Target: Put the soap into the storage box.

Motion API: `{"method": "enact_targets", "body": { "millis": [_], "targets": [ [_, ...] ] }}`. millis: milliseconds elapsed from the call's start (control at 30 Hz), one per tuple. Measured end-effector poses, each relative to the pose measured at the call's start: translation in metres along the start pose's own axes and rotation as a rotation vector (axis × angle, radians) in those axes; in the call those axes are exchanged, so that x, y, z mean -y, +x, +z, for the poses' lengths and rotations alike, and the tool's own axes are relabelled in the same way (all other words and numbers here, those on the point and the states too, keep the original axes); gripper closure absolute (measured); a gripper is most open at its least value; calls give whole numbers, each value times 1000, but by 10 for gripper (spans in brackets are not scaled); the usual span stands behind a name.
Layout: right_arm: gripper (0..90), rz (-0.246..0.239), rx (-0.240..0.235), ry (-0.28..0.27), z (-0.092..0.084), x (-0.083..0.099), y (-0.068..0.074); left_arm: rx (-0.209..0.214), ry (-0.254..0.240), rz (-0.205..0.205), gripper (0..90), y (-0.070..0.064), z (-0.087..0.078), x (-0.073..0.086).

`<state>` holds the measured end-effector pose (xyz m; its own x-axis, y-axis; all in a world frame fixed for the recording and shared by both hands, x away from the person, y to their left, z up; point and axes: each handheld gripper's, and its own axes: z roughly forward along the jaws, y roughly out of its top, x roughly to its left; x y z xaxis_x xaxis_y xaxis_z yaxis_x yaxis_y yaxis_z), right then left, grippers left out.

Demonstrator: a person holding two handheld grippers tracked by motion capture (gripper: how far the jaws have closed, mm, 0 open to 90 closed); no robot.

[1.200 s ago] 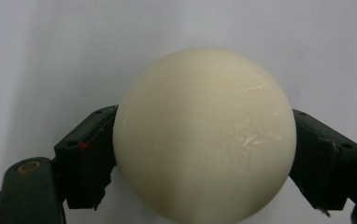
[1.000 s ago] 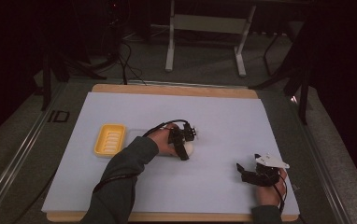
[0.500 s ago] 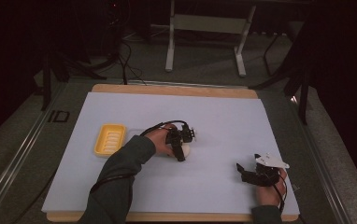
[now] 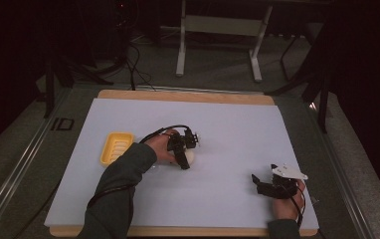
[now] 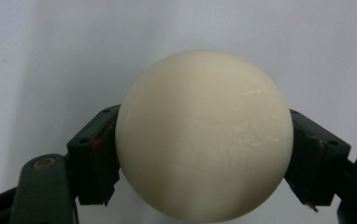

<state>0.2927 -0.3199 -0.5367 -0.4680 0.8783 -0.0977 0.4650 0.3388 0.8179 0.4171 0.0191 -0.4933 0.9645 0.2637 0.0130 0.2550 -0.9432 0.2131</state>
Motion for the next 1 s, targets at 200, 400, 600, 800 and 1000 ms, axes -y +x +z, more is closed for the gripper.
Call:
{"method": "enact_targets", "body": {
  "millis": [200,400,600,800,1000],
  "targets": [
    [149,0,0,0,0,0,0,-13,2,-16,231,3,-8,9],
    [148,1,1,-1,0,0,0,-23,-3,-38,231,7,-15,18],
    [149,1,1,-1,0,0,0,-29,-9,-53,231,10,-21,25],
    [148,1,2,-1,0,0,0,-33,-17,-60,231,11,-27,30],
    [149,1,2,-1,0,0,0,-43,-20,-71,231,13,-33,34]
  ]
}}
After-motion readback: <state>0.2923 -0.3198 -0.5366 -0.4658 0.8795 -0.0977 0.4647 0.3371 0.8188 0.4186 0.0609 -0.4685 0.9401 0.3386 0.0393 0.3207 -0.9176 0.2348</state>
